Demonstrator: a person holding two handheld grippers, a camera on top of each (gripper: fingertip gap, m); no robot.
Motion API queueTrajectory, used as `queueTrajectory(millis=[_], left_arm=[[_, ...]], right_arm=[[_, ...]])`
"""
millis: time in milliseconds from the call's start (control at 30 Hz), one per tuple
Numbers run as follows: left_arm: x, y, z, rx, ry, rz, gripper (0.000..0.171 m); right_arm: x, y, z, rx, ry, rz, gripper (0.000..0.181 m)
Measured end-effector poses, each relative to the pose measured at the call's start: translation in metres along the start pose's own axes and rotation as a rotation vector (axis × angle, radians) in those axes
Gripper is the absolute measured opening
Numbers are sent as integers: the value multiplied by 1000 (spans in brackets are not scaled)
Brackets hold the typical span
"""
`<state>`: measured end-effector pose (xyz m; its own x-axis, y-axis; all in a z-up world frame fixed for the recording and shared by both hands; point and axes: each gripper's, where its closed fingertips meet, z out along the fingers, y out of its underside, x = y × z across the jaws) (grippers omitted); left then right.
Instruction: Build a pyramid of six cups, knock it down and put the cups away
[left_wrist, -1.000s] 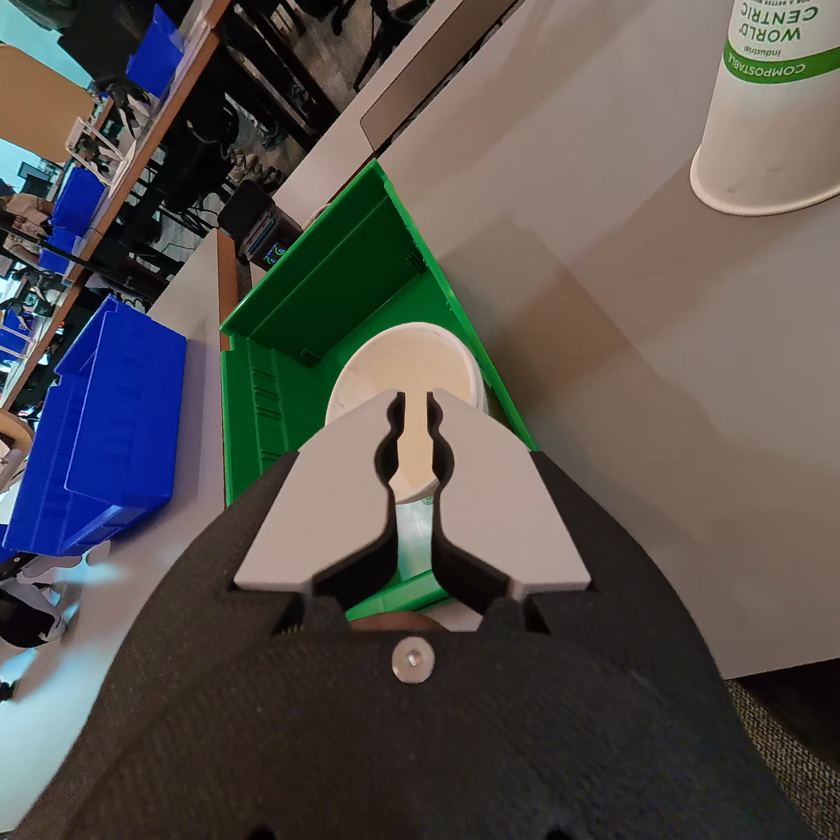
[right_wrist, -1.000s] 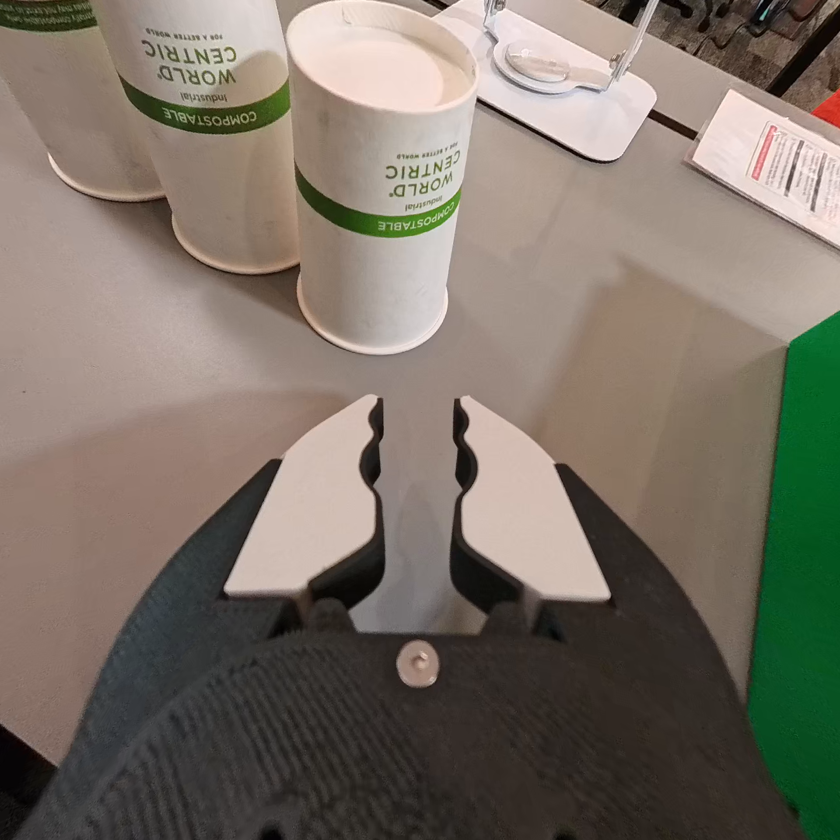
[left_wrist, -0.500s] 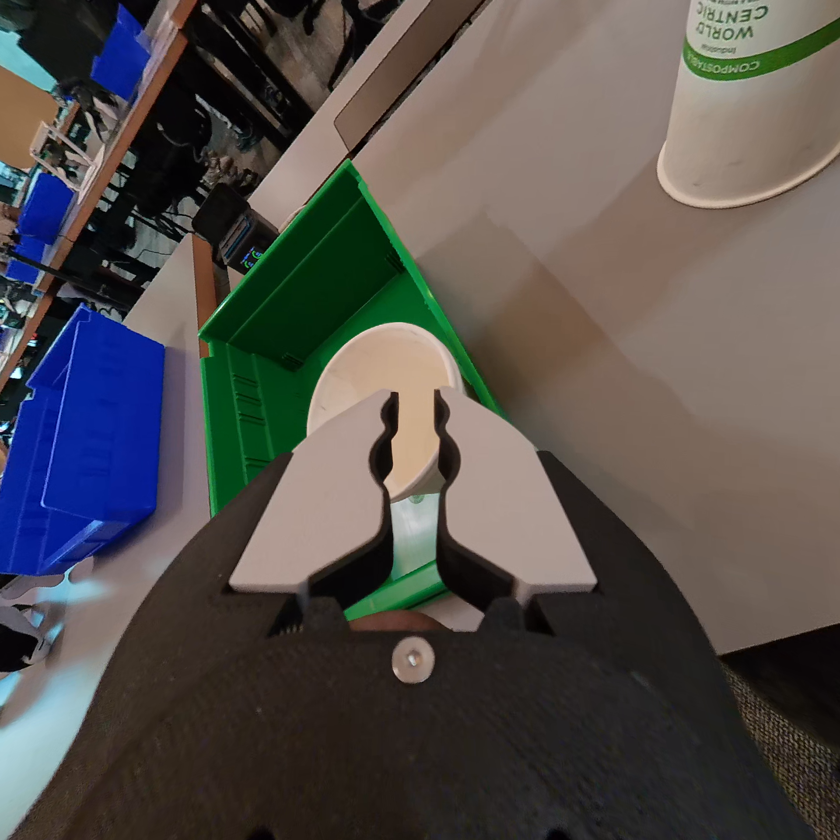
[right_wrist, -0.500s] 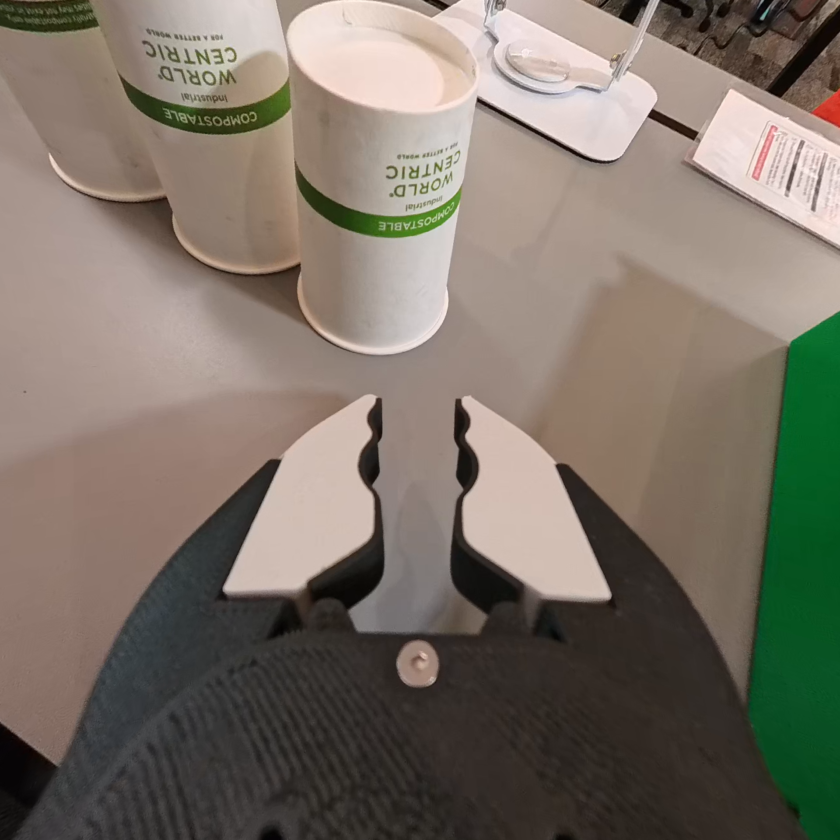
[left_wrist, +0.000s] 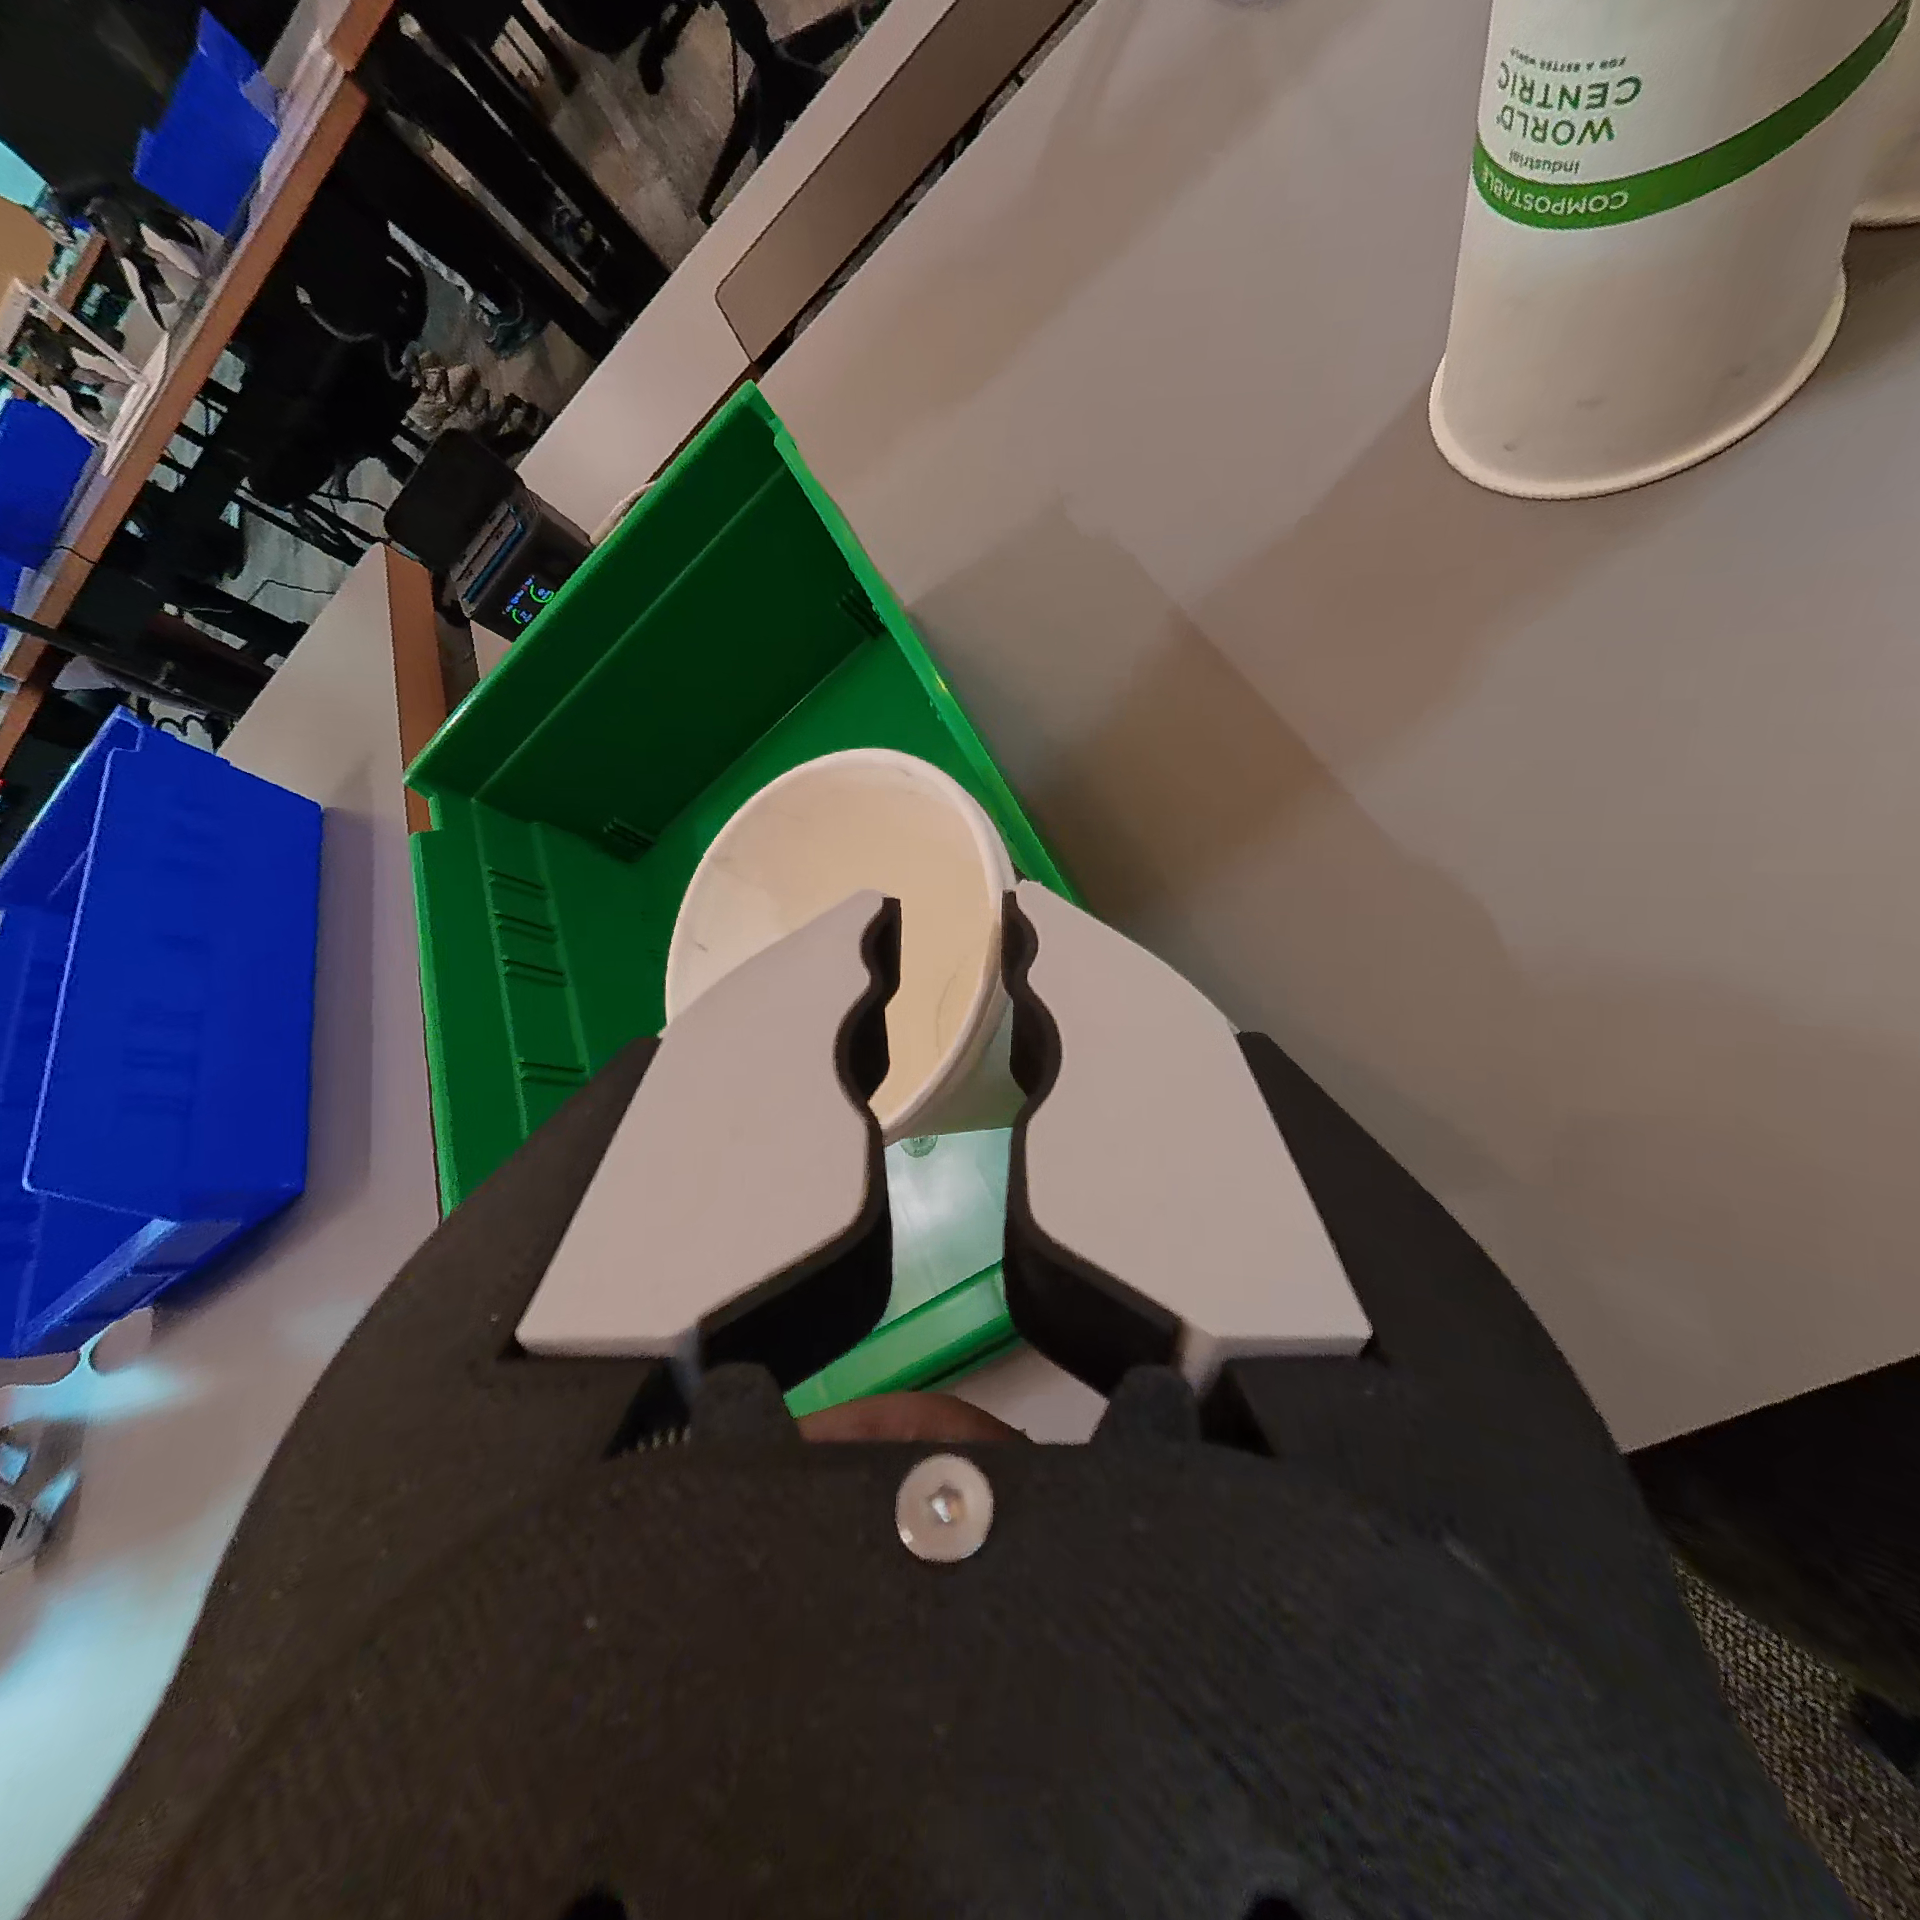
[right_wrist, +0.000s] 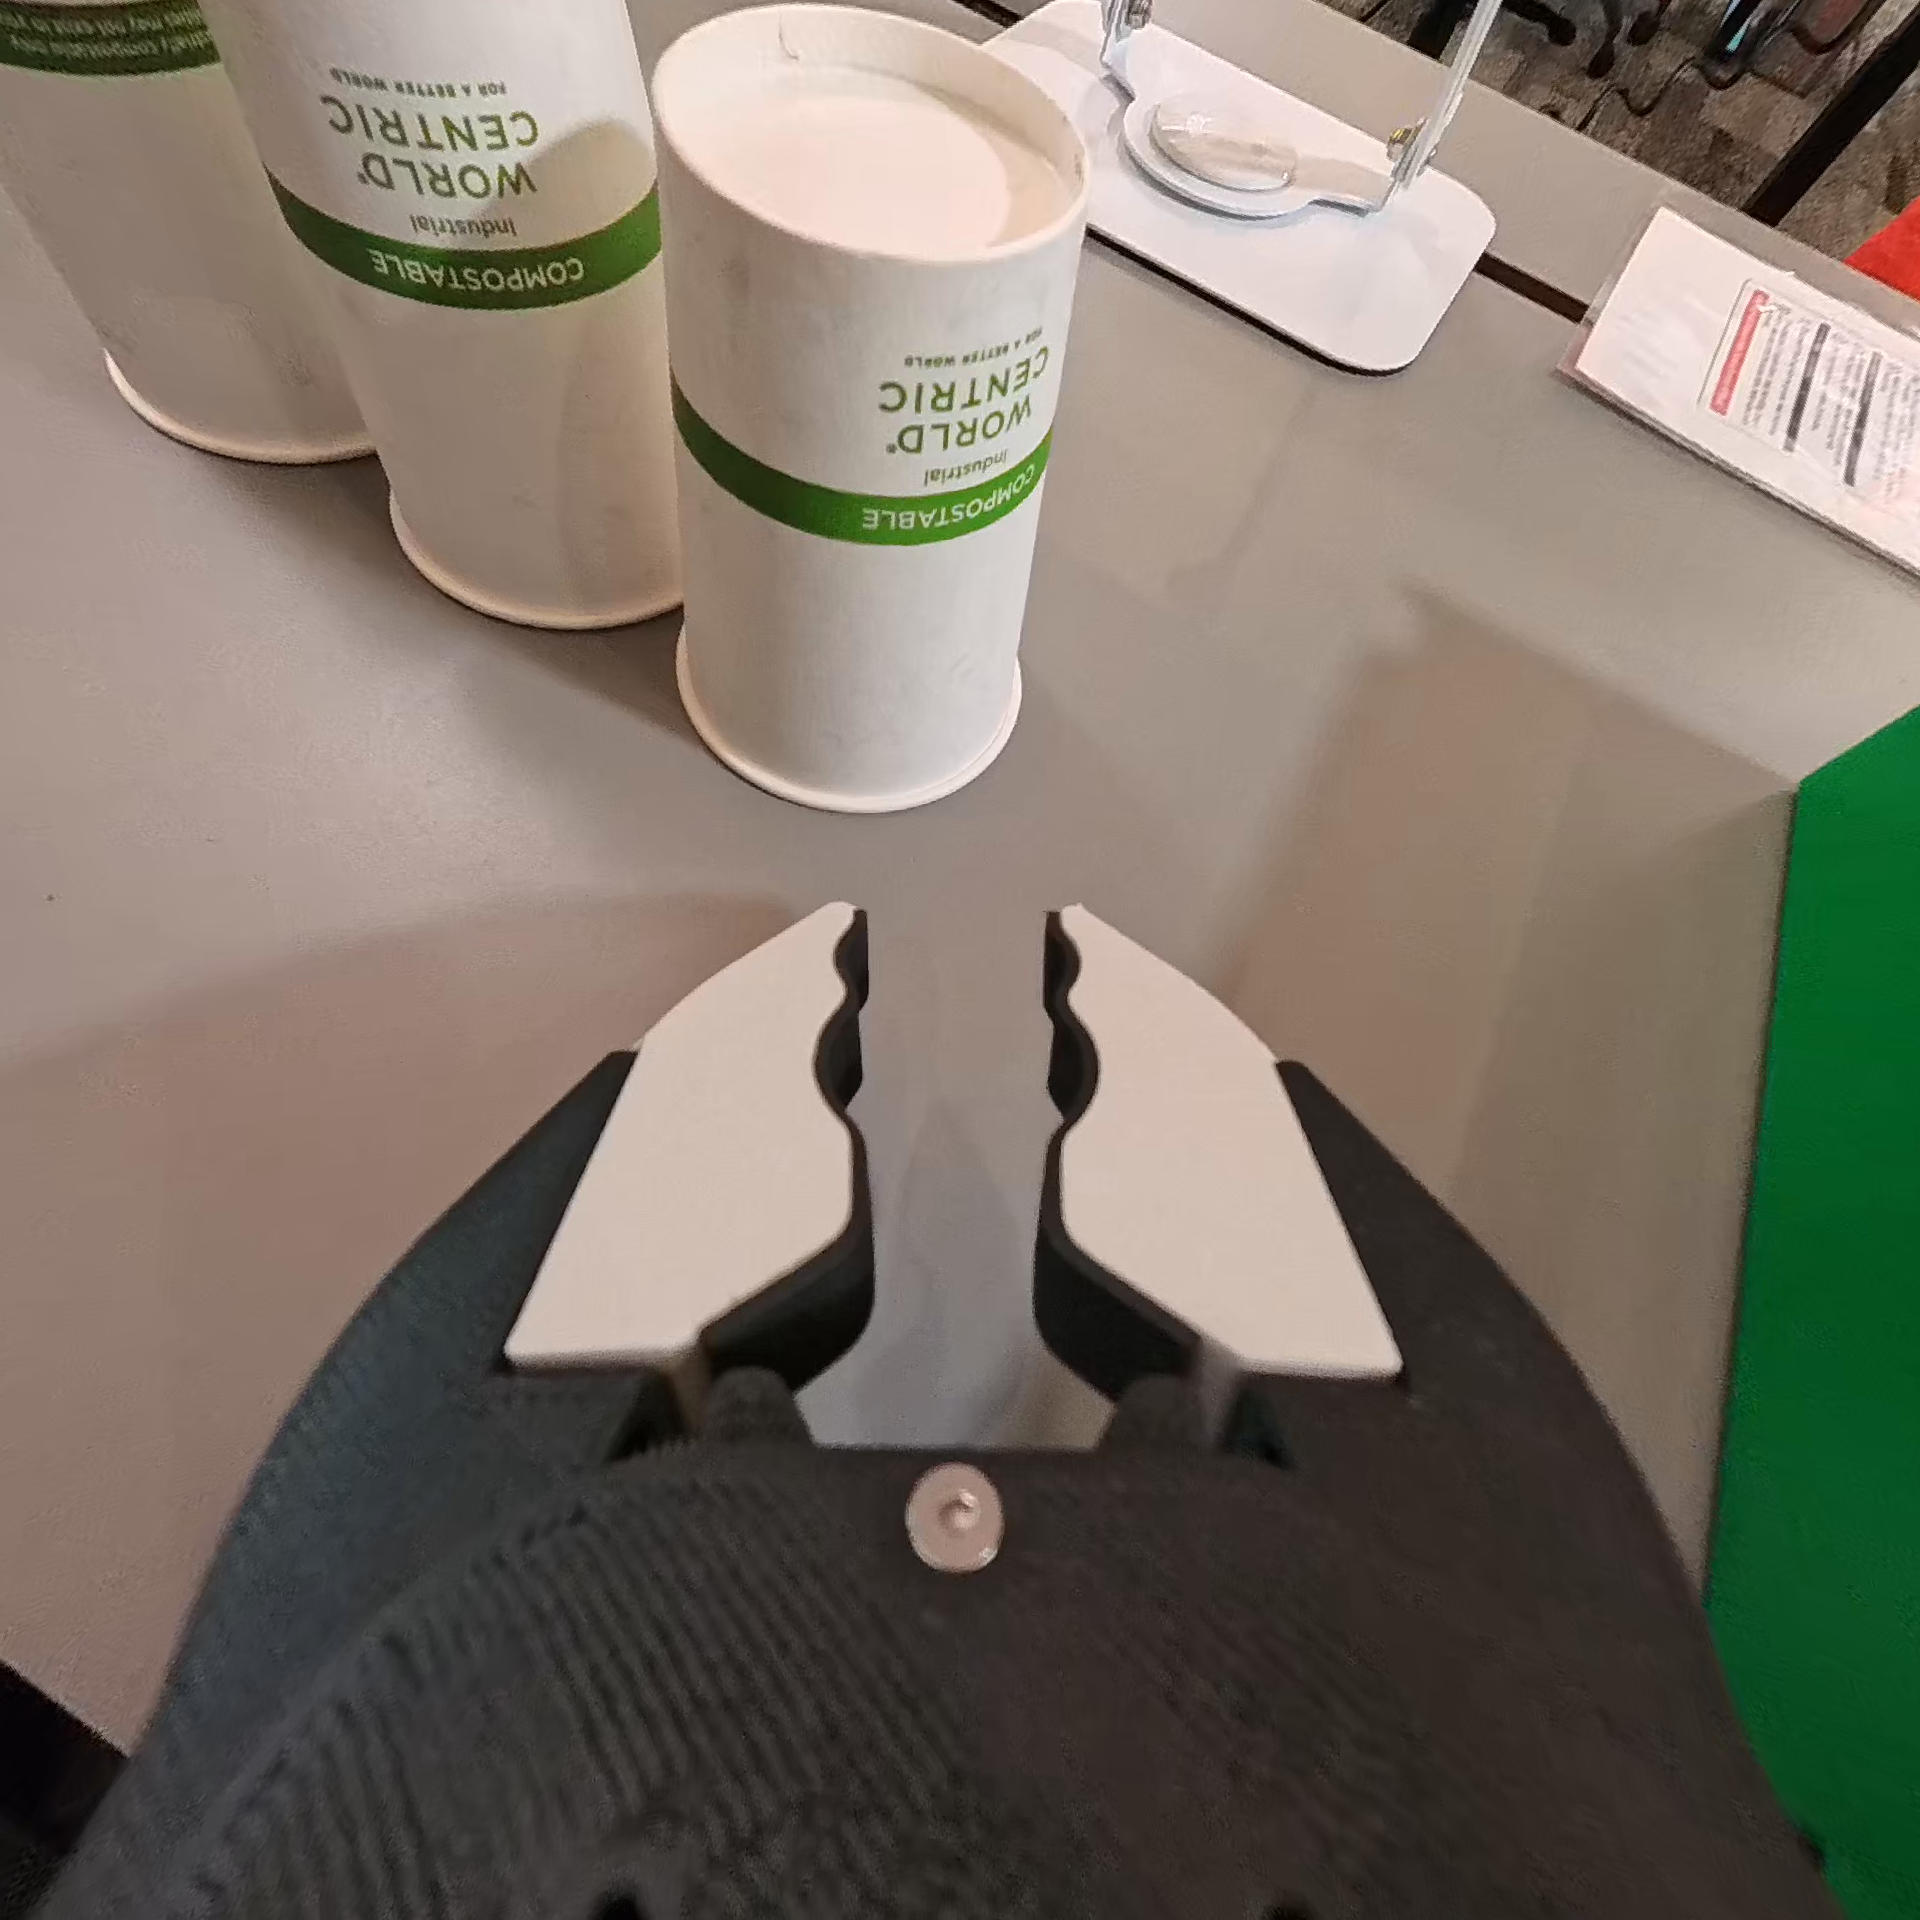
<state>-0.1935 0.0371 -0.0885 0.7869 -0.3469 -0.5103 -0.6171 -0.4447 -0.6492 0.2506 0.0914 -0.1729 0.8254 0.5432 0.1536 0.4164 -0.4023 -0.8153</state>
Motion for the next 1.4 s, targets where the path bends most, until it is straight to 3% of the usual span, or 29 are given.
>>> queueTrajectory(millis=[567, 767, 1400], left_arm=[[3, 7, 6, -26, 18, -15, 20], [2, 9, 5, -28, 29, -40, 5], [-8, 4, 0, 2, -12, -59, 5]], right_arm=[[0, 0, 0, 0, -3, 1, 33], [0, 0, 0, 0, -3, 0, 33], [-1, 0, 0, 1, -1, -4, 33]])
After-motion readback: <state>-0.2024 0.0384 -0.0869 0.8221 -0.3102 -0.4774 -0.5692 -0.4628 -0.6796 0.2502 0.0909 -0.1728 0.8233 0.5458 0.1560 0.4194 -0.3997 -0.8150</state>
